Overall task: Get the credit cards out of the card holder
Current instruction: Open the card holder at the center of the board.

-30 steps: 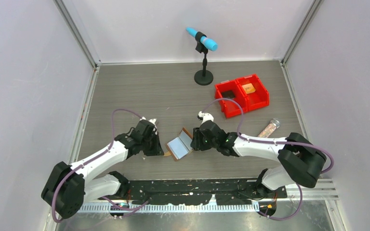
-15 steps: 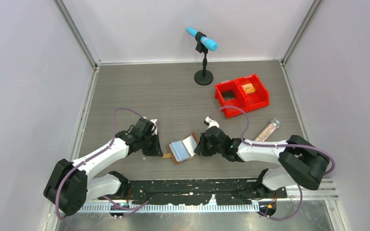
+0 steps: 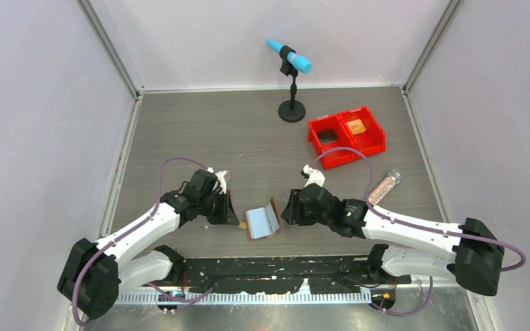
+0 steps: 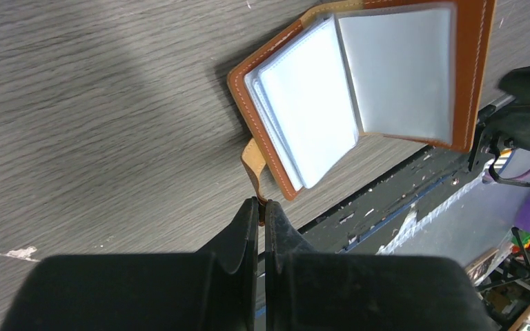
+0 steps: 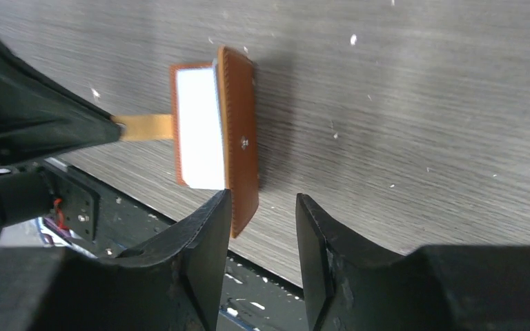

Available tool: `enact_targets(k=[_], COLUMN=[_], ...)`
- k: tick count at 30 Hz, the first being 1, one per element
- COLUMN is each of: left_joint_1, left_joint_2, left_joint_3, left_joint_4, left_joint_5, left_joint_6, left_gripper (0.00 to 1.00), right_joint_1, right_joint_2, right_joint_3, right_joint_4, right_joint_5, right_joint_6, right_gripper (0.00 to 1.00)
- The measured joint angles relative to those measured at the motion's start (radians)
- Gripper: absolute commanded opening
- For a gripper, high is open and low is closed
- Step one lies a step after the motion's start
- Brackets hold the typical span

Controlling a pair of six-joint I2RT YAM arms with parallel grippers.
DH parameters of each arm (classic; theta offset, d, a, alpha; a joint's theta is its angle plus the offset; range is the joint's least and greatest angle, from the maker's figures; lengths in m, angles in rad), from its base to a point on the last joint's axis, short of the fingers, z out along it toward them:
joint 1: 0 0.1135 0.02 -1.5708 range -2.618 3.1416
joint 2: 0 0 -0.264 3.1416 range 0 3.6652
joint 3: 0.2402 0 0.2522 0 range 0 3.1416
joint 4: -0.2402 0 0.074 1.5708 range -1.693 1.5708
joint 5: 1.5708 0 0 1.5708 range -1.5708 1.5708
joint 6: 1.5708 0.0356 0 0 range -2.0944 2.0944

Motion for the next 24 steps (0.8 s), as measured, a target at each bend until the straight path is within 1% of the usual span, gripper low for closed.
enact_targets(k=[5,10,17,24], left_joint_1=[0.0,0.0,0.0,0.0], left_joint_2=[0.002,0.0,-0.04,-0.064], left_joint_3=[-0.01,-0.013,-0.025,-0.039], left_joint_4=[0.026,0.035,0.042,0.043], left_joint_5=[0.022,0.033,0.036,0.036], left_joint_6=[-0.005,-0.008,-0.015,-0.02], left_gripper=[0.0,0.0,0.0,0.0], right_joint_1=[0.019,0.098,0.198,0.227], right_joint_2=[-0.058,-0.014,0.185,0.374], right_joint_3=[0.111,0.205,0.317,0.343], right_joint_4=[-0.092,-0.098,-0.015,0.036], right_joint_5=[0.049,0.066,0.054,0.049], right_joint_6=[-0.027,-0.063,-0.092,-0.084], right_gripper=[0.48,0.48,0.48,0.48])
